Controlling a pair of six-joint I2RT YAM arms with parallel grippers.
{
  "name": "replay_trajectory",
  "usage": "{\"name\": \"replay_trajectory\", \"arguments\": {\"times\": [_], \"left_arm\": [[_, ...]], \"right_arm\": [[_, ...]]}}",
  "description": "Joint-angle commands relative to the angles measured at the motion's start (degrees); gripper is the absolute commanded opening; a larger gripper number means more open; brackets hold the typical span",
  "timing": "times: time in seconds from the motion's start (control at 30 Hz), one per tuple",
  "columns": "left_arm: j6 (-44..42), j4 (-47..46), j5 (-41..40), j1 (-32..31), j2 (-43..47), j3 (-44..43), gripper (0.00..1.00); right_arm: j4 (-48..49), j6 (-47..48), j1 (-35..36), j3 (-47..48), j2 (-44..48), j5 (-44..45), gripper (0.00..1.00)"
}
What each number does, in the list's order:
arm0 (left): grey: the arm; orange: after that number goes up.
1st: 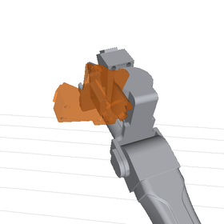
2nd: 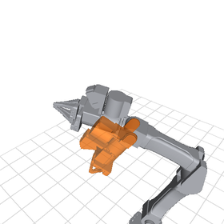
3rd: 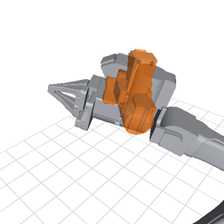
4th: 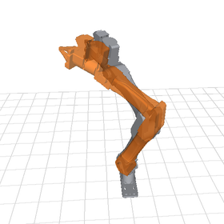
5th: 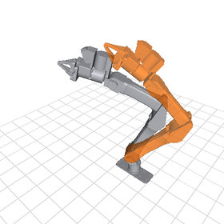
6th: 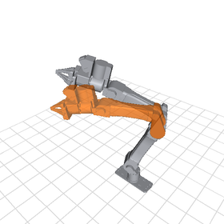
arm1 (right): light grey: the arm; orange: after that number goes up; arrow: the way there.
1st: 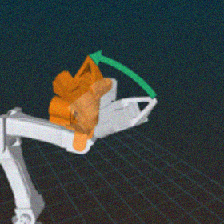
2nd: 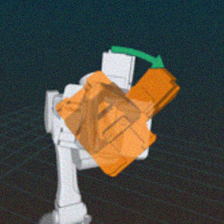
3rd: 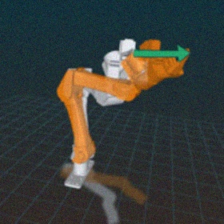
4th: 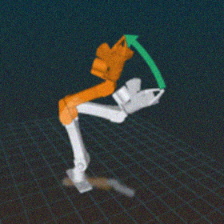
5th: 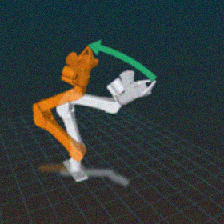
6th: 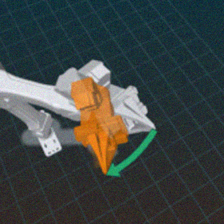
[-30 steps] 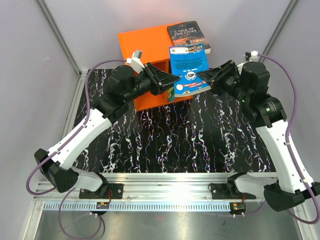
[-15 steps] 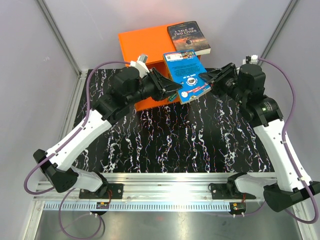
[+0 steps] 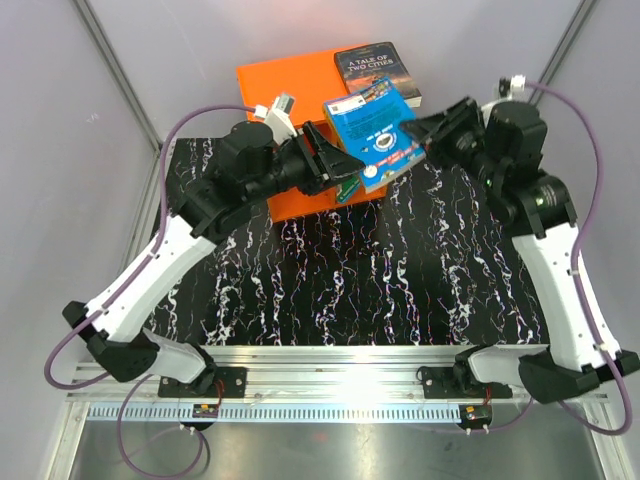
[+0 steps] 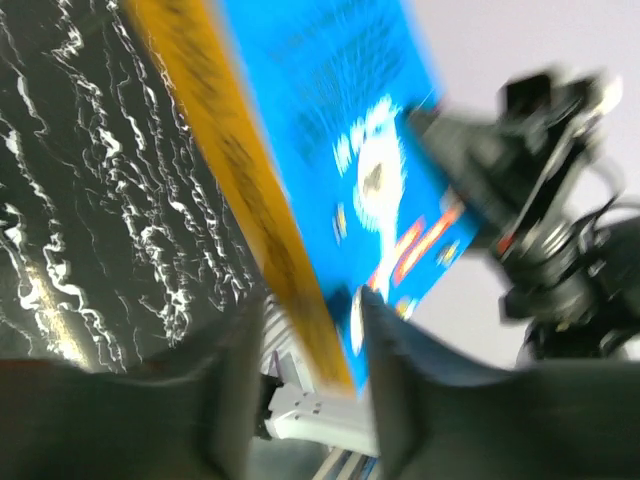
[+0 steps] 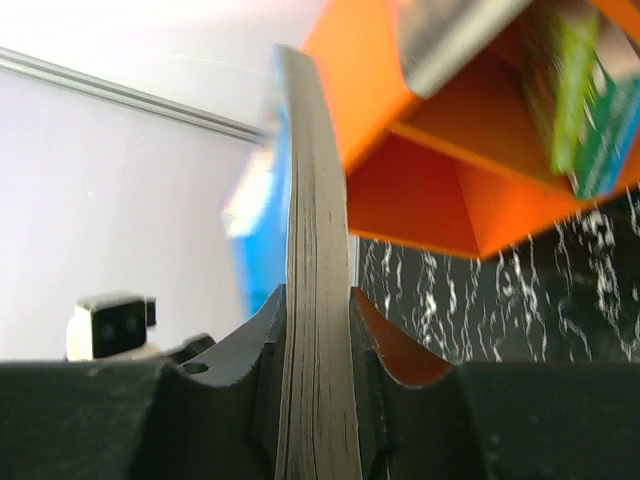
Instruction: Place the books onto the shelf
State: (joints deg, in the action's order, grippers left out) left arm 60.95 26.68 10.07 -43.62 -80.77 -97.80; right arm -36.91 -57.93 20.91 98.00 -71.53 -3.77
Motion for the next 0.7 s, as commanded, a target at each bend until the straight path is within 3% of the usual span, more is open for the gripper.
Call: {"name": "replay_trajectory", "arguments": {"times": [0.0,0.07,0.13,0.23,0.27,0.3,0.37,0.43,0.5,0.53,0.67], "left_arm": [[-9.08,5.49,-2.59,-0.51,4.65,-3.19,0.52],[-10.23,6.89,-4.61,-0.51,7.71,-0.82,0.60],[-10.41,8.12,-5.66,-0.59,9.75,2.76,0.62],[-9.36,8.48,-6.72,-0.51,14.32,7.52,0.62],[-8.75,8.39,-6.73,-0.51,15.37,10.23,0.62],[-8.39,8.57,-6.90,-0.51,17.21,11.39,0.62],[-8.13,9.79,-7.16,-0.51,18.54,13.15,0.62],[-8.21,11.46,-7.95,-0.51,20.12,13.69,0.62],[-8.56,12.69,-8.74,-0.59,20.83,13.86,0.61],[-8.74,13.66,-9.70,-0.51,21.61,13.86,0.62],[-9.53,16.03,-12.26,-0.42,22.59,13.42,0.61]], "right_arm": [[7.89,5.90,-3.58,11.74,-6.40,-3.16,0.00],[10.78,5.99,-7.96,16.06,-9.93,-9.65,0.00],[11.94,5.38,-11.05,25.02,-16.69,-15.79,0.00],[16.50,0.11,-15.36,42.14,-30.47,-26.59,0.00],[16.86,-1.21,-15.46,47.93,-34.86,-28.38,0.00],[16.17,-4.52,-15.89,60.78,-44.22,-29.88,0.00],[16.16,-7.53,-16.07,69.14,-51.84,-31.38,0.00],[17.99,-8.16,-15.98,65.86,-54.16,-29.55,0.00],[25.63,-7.90,-15.98,52.13,-49.97,-28.23,0.00],[26.53,-7.12,-15.98,49.95,-49.24,-26.48,0.00],[18.47,-2.72,-15.46,55.54,-52.57,-23.13,0.00]]}}
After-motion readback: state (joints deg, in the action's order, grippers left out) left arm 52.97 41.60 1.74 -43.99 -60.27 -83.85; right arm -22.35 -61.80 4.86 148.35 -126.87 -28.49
